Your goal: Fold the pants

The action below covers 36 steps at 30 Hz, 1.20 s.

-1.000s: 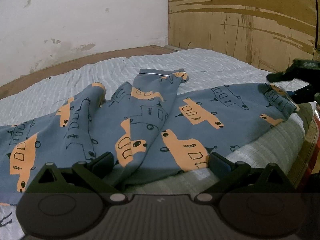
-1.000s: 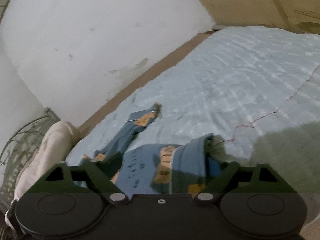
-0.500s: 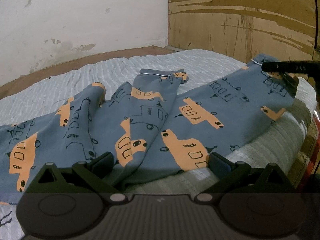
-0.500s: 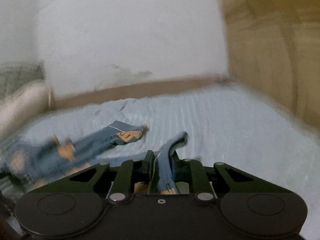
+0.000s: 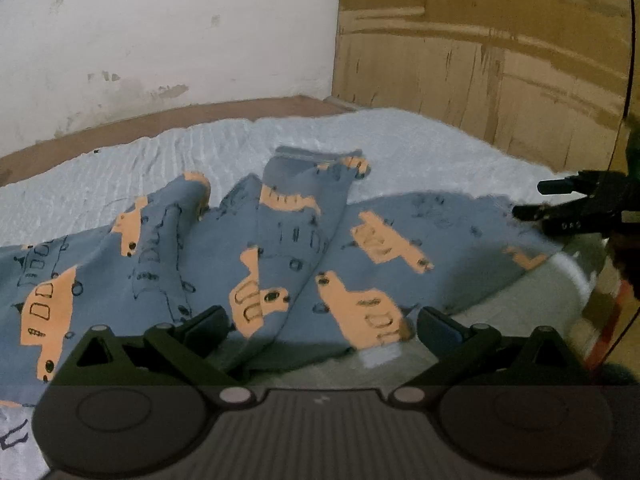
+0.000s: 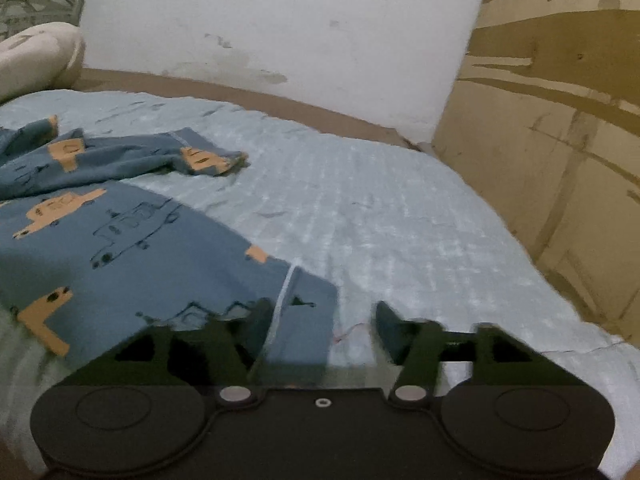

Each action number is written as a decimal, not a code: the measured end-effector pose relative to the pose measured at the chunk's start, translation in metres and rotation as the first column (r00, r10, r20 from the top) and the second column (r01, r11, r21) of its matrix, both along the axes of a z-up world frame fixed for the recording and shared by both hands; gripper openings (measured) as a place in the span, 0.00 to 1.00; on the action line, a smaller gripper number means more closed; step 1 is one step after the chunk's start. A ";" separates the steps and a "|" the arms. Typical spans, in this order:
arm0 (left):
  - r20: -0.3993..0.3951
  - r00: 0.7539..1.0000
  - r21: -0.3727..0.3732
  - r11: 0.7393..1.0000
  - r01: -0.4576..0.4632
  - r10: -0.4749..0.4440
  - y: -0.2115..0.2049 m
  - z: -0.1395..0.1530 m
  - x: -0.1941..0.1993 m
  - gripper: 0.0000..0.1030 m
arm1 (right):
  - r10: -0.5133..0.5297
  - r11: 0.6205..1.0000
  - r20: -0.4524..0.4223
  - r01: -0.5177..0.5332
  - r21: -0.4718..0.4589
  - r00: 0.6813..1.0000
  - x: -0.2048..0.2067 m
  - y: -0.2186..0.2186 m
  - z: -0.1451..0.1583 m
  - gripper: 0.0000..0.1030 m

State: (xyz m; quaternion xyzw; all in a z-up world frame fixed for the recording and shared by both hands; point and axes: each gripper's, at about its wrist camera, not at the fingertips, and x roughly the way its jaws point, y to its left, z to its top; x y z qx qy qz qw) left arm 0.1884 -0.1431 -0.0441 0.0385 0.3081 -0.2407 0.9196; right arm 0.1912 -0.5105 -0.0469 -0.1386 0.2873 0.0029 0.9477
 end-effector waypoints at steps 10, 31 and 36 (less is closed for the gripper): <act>0.024 0.998 -0.070 0.996 -0.062 0.063 0.011 0.016 0.017 0.99 | 0.072 0.988 0.070 -0.080 0.132 0.995 0.033 0.038 0.061 0.99; -0.180 0.978 -0.258 0.955 -0.149 0.104 0.034 -0.003 0.054 0.47 | 0.160 0.974 -0.286 -0.103 0.203 0.945 0.240 0.230 0.033 0.67; -0.206 0.972 -0.252 0.953 -0.166 0.115 0.035 0.000 0.055 0.16 | 0.132 0.987 -0.343 -0.093 0.129 0.930 0.241 0.238 0.019 0.43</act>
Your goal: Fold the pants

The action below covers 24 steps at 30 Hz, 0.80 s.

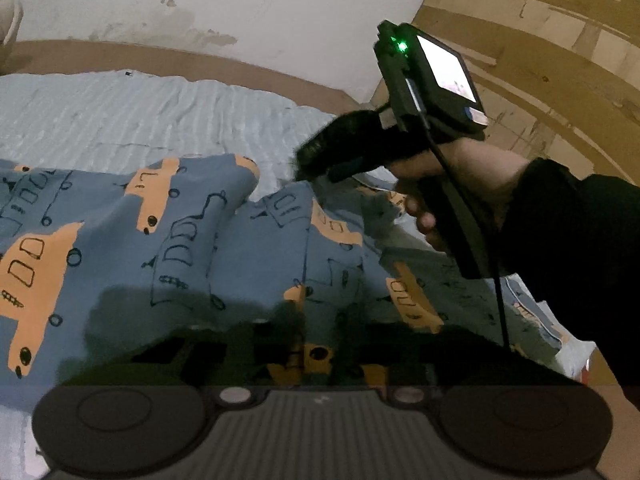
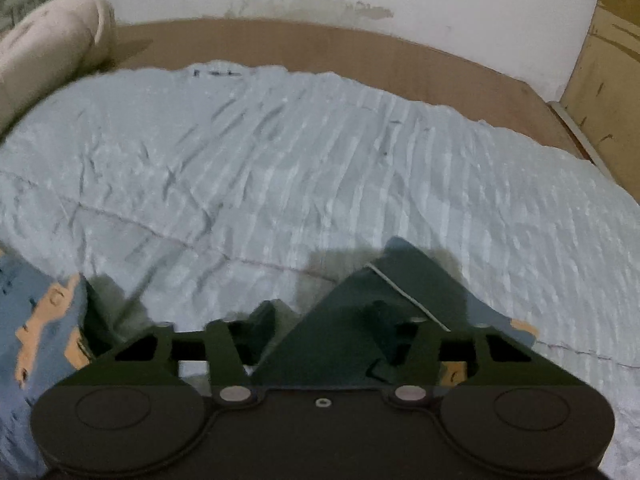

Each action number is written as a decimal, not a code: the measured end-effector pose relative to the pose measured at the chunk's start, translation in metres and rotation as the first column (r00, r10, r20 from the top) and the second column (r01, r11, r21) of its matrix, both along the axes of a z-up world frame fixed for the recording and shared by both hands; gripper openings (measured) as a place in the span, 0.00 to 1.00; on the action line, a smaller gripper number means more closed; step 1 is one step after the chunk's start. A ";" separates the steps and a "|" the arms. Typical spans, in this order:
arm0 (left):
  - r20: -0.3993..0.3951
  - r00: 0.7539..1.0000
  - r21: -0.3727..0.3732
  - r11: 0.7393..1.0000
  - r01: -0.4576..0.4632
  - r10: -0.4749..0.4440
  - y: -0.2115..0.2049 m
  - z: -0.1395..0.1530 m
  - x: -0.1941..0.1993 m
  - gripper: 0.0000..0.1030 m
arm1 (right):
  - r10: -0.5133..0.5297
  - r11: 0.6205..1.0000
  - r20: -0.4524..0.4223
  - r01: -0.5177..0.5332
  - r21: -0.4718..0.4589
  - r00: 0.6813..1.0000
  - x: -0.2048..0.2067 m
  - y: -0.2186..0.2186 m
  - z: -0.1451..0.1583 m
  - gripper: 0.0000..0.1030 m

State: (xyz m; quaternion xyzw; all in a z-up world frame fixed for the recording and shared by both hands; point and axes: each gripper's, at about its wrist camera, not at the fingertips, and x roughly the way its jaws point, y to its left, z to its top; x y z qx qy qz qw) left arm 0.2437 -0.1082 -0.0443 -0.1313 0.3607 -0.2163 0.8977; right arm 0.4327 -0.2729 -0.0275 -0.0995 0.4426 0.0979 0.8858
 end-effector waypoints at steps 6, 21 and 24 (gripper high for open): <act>0.023 0.999 0.031 0.999 0.031 -0.031 -0.007 0.008 -0.006 0.01 | -0.021 1.000 0.039 0.021 0.020 0.999 -0.013 -0.017 0.010 0.01; 0.163 0.975 0.240 0.964 0.112 -0.154 -0.035 0.037 -0.048 0.00 | -0.230 0.932 0.281 0.128 0.339 0.932 -0.183 -0.156 0.082 0.00; 0.175 0.963 0.302 0.942 0.145 -0.204 -0.042 0.033 -0.060 0.00 | -0.283 0.910 0.273 0.167 0.380 0.920 -0.224 -0.174 0.069 0.00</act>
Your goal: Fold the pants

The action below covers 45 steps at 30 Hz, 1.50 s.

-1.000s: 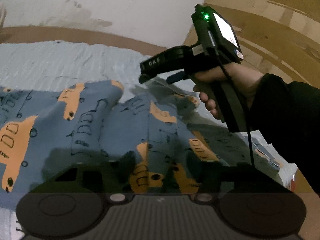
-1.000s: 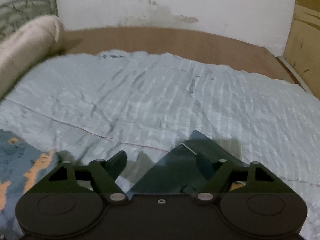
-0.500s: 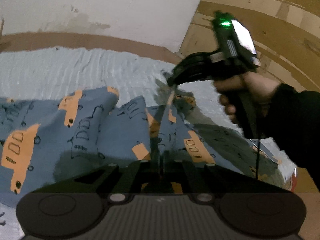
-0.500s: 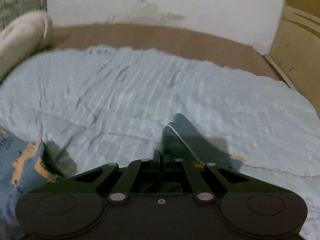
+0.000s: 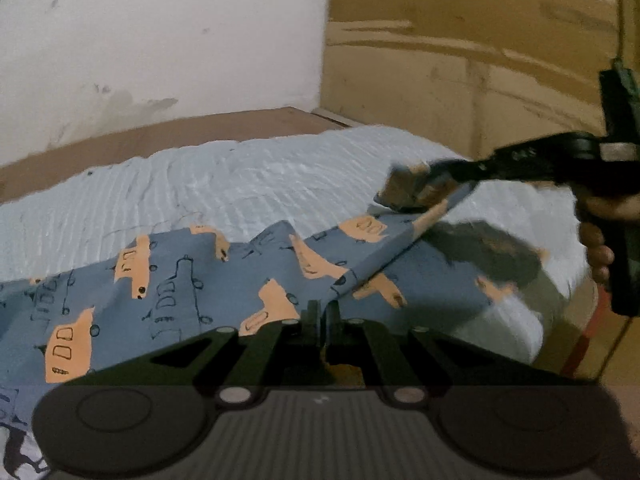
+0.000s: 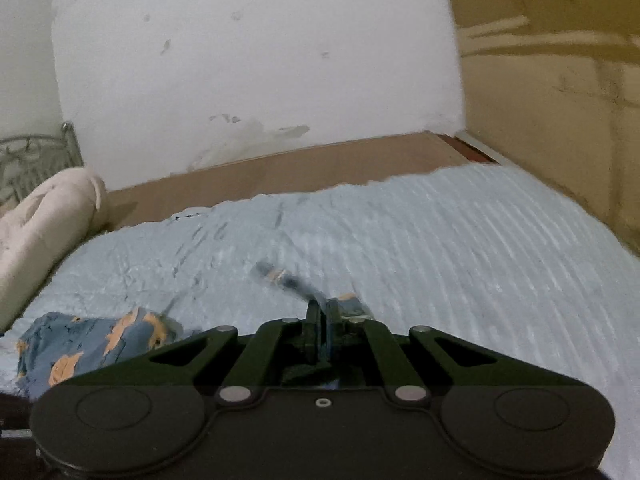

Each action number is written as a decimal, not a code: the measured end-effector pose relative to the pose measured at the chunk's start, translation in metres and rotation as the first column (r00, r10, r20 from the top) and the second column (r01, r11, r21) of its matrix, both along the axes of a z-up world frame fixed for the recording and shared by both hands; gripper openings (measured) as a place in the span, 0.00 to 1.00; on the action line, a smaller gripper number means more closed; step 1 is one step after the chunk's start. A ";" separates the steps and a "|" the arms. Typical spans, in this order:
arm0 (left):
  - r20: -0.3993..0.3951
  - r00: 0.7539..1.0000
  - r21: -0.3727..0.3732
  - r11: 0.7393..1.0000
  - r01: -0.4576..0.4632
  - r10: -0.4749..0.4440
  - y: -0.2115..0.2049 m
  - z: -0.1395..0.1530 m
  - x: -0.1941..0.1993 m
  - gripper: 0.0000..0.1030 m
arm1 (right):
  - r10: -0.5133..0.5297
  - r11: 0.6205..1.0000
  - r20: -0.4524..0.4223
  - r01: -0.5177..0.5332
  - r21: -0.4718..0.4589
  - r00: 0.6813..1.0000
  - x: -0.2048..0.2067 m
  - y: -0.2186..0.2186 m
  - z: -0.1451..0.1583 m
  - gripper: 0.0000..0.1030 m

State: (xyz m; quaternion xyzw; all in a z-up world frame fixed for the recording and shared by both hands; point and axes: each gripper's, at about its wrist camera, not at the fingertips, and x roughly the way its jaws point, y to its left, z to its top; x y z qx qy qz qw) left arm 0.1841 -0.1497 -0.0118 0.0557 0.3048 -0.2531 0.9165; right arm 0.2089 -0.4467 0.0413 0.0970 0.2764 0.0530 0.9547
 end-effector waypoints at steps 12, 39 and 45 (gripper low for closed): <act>0.004 0.999 0.149 0.987 0.052 -0.053 -0.012 -0.032 -0.015 0.00 | -0.075 0.997 0.006 0.075 -0.026 0.997 -0.088 0.003 -0.067 0.00; -0.013 0.999 0.132 0.990 0.038 -0.037 -0.012 -0.033 -0.013 0.01 | 0.267 0.741 -0.018 -0.218 -0.635 0.963 -0.067 0.102 -0.083 0.35; -0.014 0.999 0.134 0.990 0.038 -0.036 -0.012 -0.033 -0.013 0.01 | 0.219 0.782 0.022 -0.162 -0.602 0.975 -0.063 0.090 -0.078 0.08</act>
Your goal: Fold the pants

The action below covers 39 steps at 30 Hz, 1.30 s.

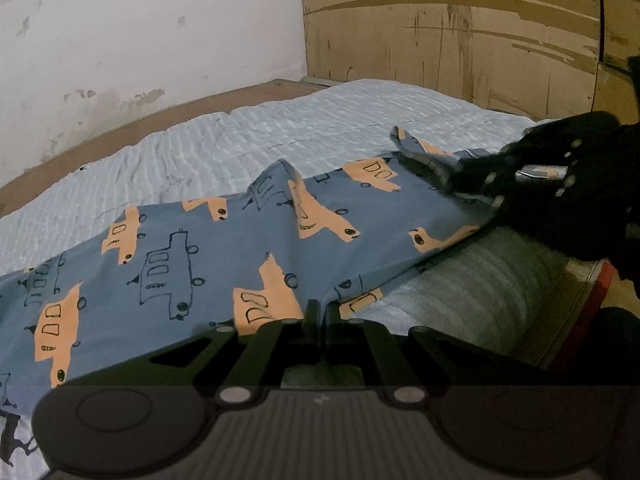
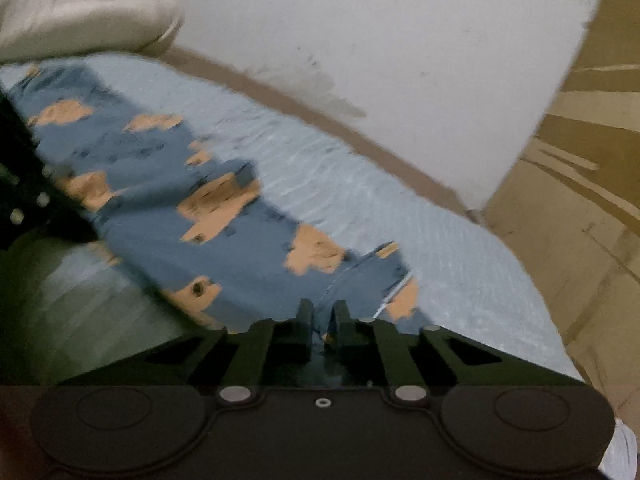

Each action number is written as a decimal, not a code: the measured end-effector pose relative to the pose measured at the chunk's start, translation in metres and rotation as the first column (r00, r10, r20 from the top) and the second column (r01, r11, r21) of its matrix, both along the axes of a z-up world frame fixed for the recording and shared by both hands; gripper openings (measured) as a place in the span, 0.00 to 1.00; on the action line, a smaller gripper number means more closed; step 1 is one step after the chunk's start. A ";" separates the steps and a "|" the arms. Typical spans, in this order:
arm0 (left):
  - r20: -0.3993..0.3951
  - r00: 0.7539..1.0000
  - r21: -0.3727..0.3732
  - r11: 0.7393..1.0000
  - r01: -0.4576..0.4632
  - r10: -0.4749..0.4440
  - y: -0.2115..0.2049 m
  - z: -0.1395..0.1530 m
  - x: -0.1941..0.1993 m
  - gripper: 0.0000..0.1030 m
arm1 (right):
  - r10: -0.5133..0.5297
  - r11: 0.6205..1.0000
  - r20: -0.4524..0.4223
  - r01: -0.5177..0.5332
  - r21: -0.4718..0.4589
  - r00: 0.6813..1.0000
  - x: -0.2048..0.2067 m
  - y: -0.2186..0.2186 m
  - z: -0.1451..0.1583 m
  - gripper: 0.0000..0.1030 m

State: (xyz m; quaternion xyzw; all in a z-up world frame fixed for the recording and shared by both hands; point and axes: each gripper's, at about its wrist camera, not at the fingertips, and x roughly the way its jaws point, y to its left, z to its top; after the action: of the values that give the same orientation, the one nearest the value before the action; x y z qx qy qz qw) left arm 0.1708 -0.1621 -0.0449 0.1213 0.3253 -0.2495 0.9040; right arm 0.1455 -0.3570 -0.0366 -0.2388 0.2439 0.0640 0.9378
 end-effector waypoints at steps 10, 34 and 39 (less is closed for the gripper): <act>0.002 1.000 0.006 1.000 -0.003 0.003 -0.001 0.002 0.000 0.01 | -0.330 0.853 0.032 0.284 0.437 0.943 -0.021 -0.098 0.025 0.05; 0.053 0.998 0.013 1.000 -0.020 0.019 -0.008 0.012 -0.004 0.01 | -0.357 0.665 -0.108 0.334 0.668 0.928 -0.014 -0.149 -0.005 0.05; 0.055 0.998 0.019 1.000 -0.009 0.008 -0.015 0.011 -0.001 0.01 | -0.411 0.685 -0.044 0.340 0.644 0.911 -0.030 -0.152 0.000 0.05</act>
State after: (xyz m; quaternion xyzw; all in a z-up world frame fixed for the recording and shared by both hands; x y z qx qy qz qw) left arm 0.1697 -0.1774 -0.0341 0.1352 0.3034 -0.2392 0.9124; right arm 0.1156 -0.5087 -0.0371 0.1463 0.2021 -0.0629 0.9663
